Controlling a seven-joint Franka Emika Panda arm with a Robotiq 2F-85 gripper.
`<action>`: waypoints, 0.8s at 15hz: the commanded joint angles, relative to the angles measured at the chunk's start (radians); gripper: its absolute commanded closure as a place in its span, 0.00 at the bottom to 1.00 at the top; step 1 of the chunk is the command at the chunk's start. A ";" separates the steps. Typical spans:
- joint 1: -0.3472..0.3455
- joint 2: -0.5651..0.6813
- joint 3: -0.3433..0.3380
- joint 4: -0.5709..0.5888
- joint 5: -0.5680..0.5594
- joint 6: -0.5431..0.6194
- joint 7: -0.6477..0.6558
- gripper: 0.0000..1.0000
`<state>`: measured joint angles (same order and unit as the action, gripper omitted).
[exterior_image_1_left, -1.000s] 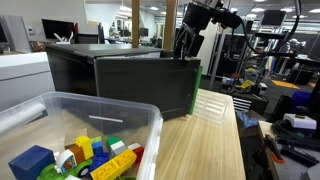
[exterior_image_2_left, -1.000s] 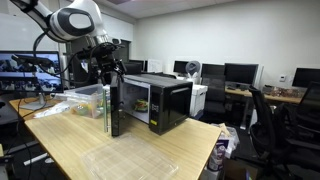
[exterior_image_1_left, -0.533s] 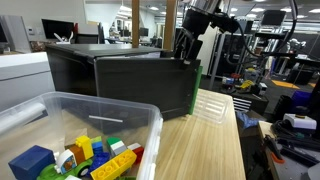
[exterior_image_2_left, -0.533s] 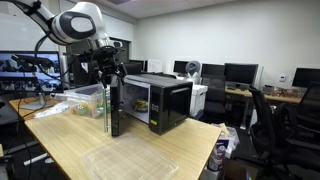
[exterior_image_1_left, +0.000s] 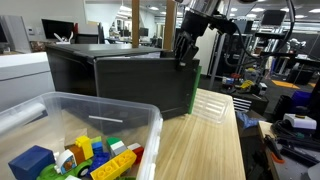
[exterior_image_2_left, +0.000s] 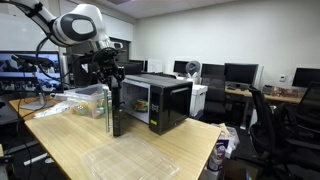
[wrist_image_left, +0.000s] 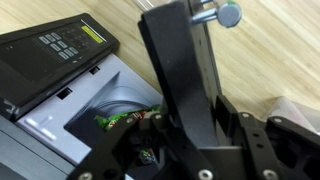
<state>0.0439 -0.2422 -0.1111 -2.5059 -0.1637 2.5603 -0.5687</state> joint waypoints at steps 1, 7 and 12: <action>-0.007 -0.017 0.015 -0.027 -0.016 0.035 0.007 0.62; 0.002 -0.063 0.030 -0.072 -0.018 0.040 0.006 0.58; 0.016 -0.096 0.041 -0.103 -0.016 0.047 0.008 0.54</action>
<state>0.0514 -0.3053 -0.0807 -2.5723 -0.1672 2.5728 -0.5690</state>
